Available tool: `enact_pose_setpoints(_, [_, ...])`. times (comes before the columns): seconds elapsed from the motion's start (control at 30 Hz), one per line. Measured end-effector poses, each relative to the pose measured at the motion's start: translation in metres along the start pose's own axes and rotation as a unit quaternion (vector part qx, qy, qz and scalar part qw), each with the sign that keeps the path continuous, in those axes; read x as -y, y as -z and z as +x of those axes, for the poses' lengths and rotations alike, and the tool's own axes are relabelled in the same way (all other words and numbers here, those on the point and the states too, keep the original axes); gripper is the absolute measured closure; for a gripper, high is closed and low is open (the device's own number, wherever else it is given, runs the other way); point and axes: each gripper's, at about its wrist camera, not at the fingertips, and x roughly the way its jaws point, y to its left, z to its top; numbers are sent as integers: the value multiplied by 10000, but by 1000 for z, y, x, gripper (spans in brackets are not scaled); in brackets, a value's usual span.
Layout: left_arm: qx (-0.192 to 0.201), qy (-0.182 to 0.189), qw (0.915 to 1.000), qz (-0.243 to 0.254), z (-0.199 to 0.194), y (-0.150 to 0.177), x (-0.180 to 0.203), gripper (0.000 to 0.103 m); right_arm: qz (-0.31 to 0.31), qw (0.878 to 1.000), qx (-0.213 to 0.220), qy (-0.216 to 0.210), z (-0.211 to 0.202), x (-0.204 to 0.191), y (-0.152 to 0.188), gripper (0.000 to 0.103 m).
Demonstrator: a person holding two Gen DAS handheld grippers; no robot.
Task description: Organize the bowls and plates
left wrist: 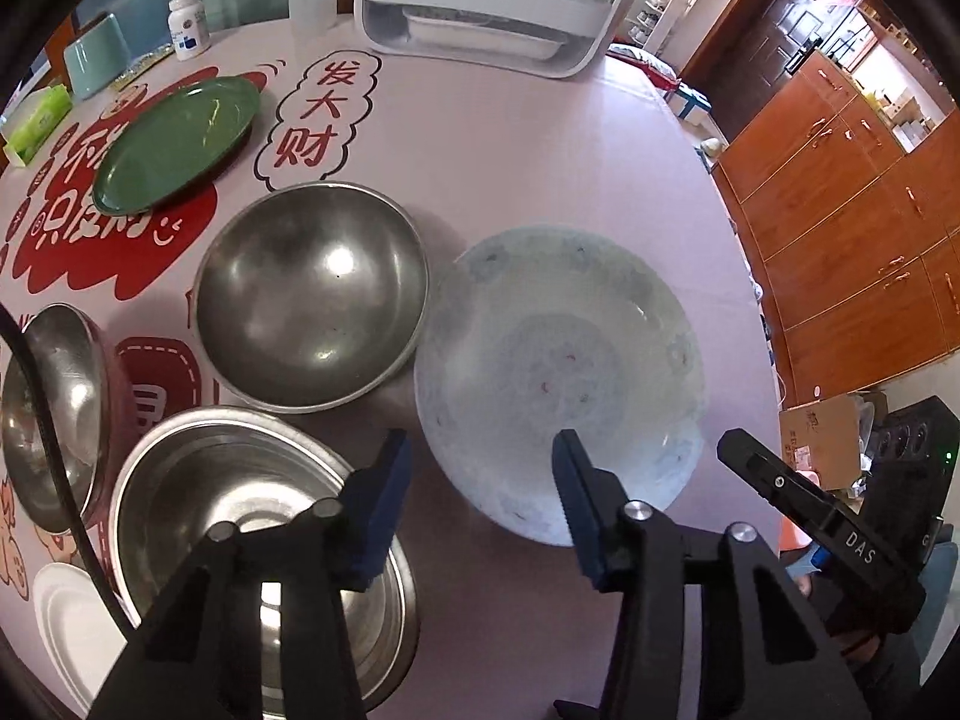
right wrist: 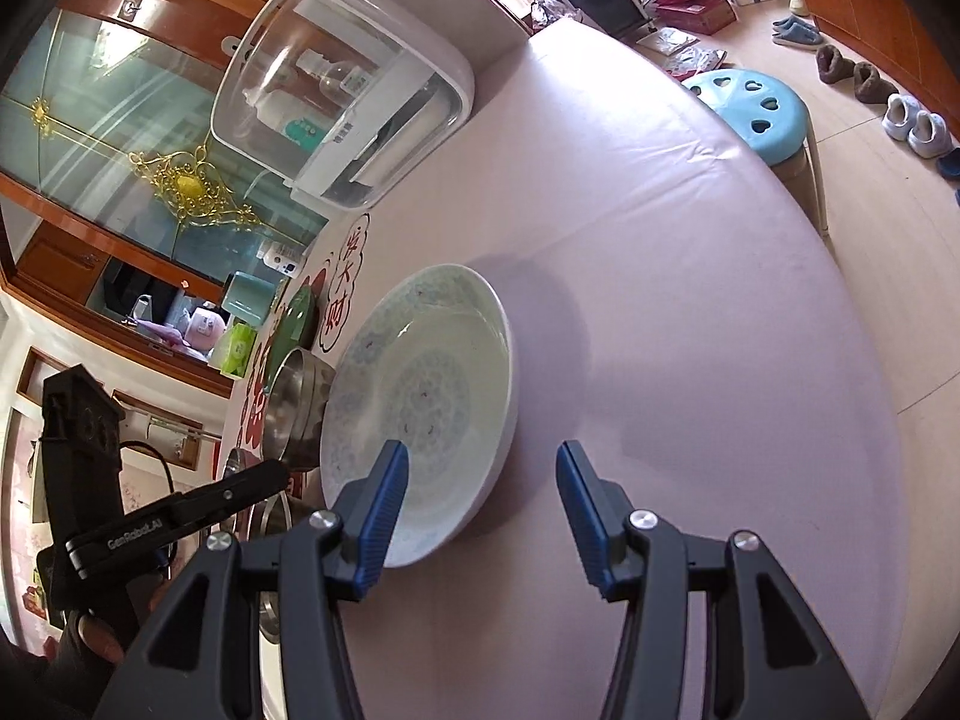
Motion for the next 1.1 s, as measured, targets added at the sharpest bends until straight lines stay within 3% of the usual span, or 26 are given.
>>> enact_pose_setpoints(0.27, [-177, -165, 9997, -3, 17, -4, 0, 73, -17, 10000, 42, -10, 7, 1, 0, 52])
enact_pose_setpoints(0.73, [-145, -549, 9983, 148, 29, -9, 5, 74, -106, 9999, 3, 78, 23, 1, -1, 75])
enact_pose_setpoints(1.1, [-299, -645, 9974, 95, 43, -11, -1, 74, -179, 9997, -78, 116, 32, 0, -1, 85])
